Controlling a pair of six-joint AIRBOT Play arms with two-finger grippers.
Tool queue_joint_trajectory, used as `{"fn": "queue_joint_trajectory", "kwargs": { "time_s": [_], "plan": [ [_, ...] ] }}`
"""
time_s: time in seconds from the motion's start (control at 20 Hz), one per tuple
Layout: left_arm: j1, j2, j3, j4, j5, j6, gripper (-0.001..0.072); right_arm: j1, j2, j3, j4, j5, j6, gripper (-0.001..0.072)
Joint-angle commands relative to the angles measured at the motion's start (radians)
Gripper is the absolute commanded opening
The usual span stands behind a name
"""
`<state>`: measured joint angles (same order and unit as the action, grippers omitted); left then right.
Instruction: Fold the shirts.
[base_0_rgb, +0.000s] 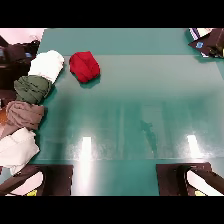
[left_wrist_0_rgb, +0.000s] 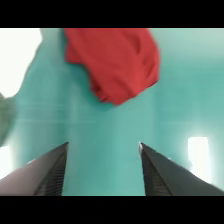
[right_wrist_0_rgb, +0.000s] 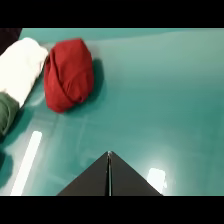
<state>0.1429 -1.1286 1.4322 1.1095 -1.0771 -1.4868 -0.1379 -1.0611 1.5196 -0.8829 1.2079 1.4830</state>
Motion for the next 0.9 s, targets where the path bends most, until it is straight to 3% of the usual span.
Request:
{"fn": "queue_joint_trajectory", "kwargs": {
  "time_s": [0.0, 0.1, 0.25, 0.35, 0.55, 0.85],
  "plan": [
    [0.000, -0.157, -0.037, -0.165, 0.130, 0.003, 0.0531, 0.001, 0.001, 0.000, 0.001, -0.039, 0.001, 0.0019],
    [0.000, -0.286, -0.037, -0.256, 0.162, 0.032, 0.0532, 0.001, 0.000, 0.000, 0.001, -0.038, 0.001, 0.0019],
    [-0.034, -0.476, -0.036, -0.411, 0.207, 0.161, 0.0533, 0.001, 0.000, 0.000, 0.000, -0.035, 0.001, 0.0019],
    [-0.087, -0.558, -0.036, -0.413, 0.296, 0.179, 0.0630, 0.001, 0.000, 0.000, -0.001, -0.019, 0.001, 0.0019],
    [-0.160, -0.636, -0.034, -0.434, 0.507, 0.145, 0.0632, 0.001, 0.000, 0.000, -0.004, 0.039, 0.001, 0.0019],
    [-0.166, -0.687, -0.026, -0.533, 0.559, 0.159, 0.0601, 0.001, 0.000, -0.001, -0.009, 0.066, 0.001, 0.0019]
  ]
}}
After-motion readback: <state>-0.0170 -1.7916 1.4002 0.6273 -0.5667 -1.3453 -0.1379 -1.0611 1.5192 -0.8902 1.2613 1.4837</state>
